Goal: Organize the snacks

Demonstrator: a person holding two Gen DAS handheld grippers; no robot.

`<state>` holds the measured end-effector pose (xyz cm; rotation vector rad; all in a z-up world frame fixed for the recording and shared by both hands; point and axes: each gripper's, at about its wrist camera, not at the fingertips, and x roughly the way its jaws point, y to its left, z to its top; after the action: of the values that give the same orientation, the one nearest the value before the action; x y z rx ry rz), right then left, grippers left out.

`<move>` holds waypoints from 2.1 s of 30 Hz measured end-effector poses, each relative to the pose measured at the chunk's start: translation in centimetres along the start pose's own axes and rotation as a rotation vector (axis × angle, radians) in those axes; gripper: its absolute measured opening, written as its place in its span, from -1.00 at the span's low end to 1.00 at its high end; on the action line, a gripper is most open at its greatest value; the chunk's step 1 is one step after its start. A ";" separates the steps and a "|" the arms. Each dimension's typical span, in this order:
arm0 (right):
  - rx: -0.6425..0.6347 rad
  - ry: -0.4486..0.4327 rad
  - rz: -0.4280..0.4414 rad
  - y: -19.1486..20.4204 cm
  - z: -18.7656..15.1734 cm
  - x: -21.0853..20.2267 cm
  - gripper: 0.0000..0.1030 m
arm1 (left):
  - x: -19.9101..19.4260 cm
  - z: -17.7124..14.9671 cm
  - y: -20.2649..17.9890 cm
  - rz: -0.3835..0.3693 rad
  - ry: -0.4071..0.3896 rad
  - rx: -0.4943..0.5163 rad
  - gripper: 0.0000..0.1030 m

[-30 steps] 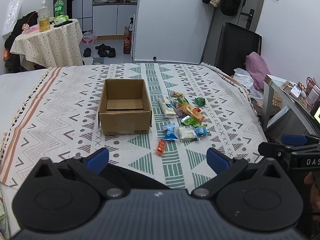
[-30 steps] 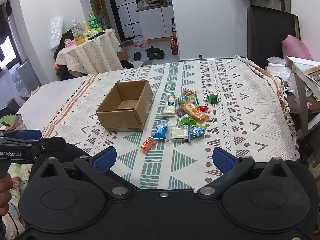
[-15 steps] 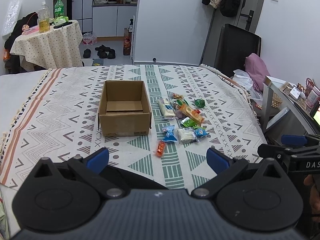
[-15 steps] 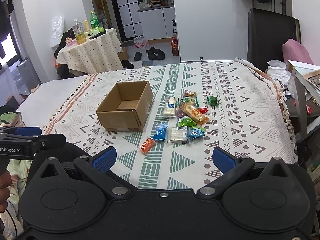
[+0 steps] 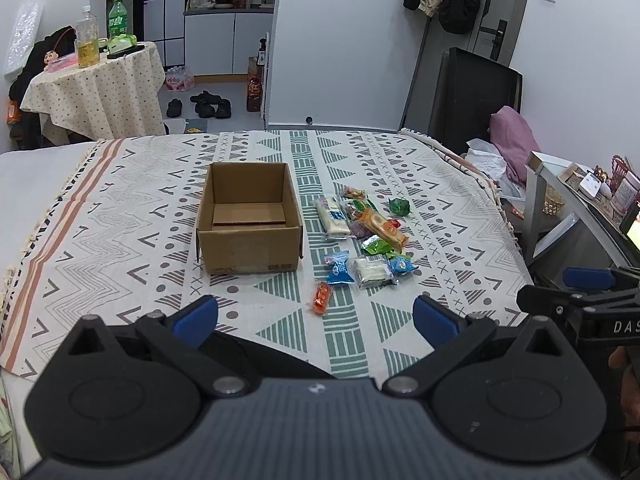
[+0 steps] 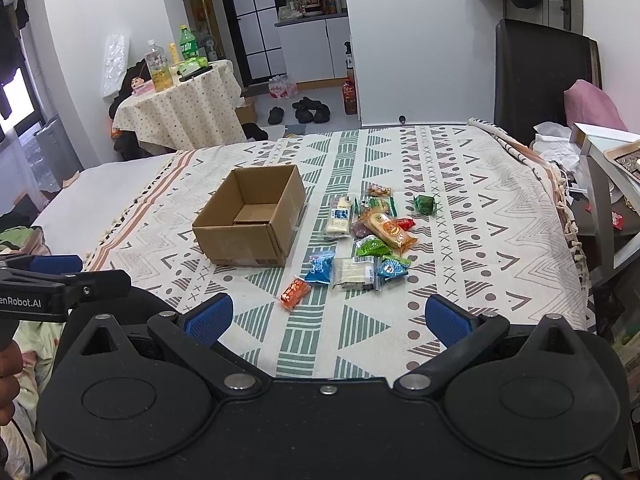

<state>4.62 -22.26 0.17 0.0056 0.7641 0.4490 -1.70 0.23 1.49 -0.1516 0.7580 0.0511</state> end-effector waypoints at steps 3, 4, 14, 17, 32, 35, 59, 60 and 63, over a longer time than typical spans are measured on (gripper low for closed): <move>0.002 0.001 0.000 0.0 0.0 0.0 1.00 | 0.0 0.1 0.0 0.000 0.001 0.003 1.00; 0.002 0.000 0.000 0.0 -0.1 0.0 1.00 | 0.0 0.2 0.0 0.000 0.001 0.008 1.00; 0.011 0.019 0.005 -0.8 0.2 1.1 1.00 | 1.4 0.6 0.0 0.008 0.007 -0.004 1.00; 0.012 0.028 0.003 -0.9 0.1 1.7 1.00 | 2.1 0.7 -0.1 0.005 0.018 -0.007 1.00; 0.044 0.082 -0.015 -2.7 0.4 5.5 1.00 | 6.5 1.5 -0.2 -0.020 0.075 -0.033 0.99; 0.049 0.099 -0.018 -3.0 0.4 6.4 1.00 | 7.6 1.5 -0.2 -0.021 0.092 -0.045 0.99; 0.285 0.196 0.023 -7.7 1.1 16.2 0.46 | 18.5 1.5 -0.3 -0.023 0.238 -0.124 0.36; 0.300 0.202 0.022 -7.9 1.2 16.9 0.40 | 19.0 1.5 -0.3 -0.020 0.243 -0.127 0.33; 0.343 0.226 0.015 -8.6 1.5 18.6 0.32 | 20.6 1.4 -0.5 -0.011 0.263 -0.138 0.17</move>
<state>20.75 -22.46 -12.57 0.2852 1.0569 0.3316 14.30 -0.20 -11.63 -0.2975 1.0164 0.0743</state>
